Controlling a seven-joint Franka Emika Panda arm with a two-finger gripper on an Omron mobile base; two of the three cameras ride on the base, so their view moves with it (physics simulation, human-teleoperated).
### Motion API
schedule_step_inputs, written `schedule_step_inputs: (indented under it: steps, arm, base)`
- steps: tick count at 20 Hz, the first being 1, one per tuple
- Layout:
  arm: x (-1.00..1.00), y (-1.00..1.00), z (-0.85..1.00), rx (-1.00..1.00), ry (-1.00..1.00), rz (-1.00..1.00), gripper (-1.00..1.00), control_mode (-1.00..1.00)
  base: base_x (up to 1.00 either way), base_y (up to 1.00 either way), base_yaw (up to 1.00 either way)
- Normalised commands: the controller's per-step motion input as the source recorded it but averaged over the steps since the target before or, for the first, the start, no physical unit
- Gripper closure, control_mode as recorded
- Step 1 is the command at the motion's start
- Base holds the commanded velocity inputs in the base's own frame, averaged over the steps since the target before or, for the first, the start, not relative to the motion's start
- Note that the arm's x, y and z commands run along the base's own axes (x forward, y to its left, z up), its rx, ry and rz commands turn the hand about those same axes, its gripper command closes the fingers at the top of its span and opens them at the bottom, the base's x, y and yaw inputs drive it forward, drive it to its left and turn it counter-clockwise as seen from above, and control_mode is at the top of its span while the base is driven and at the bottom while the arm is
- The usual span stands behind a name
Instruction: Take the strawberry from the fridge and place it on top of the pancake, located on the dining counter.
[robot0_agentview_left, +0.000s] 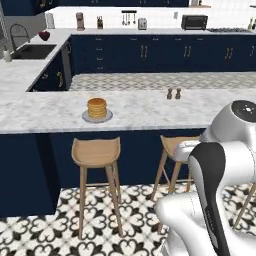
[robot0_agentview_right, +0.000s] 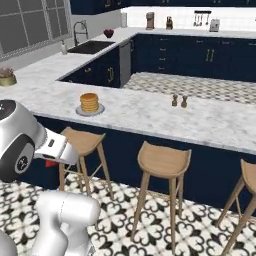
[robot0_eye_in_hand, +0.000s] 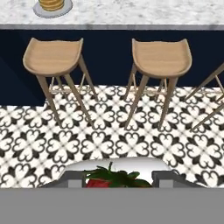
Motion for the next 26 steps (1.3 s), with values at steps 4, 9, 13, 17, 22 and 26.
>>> schedule_step_inputs:
  steps: [4,9,13,17,22,26]
  arm:
    - [0.0,0.0,0.0,0.0,0.0,0.0,1.0,1.0]
    - [0.0,0.0,0.0,0.0,0.0,0.0,1.0,1.0]
    - [0.0,0.0,0.0,0.0,0.0,0.0,1.0,1.0]
    - [0.0,0.0,0.0,0.0,0.0,0.0,1.0,1.0]
    - [0.0,0.0,0.0,0.0,0.0,0.0,1.0,1.0]
    - [0.0,0.0,0.0,0.0,0.0,0.0,1.0,1.0]
  base:
    - [0.98,1.0,-0.43]
    - [0.58,1.0,-0.16]
    - [0.38,1.0,-0.06]
    - [0.62,0.76,-0.13]
    - [0.69,-0.05,-0.02]
    - [0.41,-0.14,0.0]
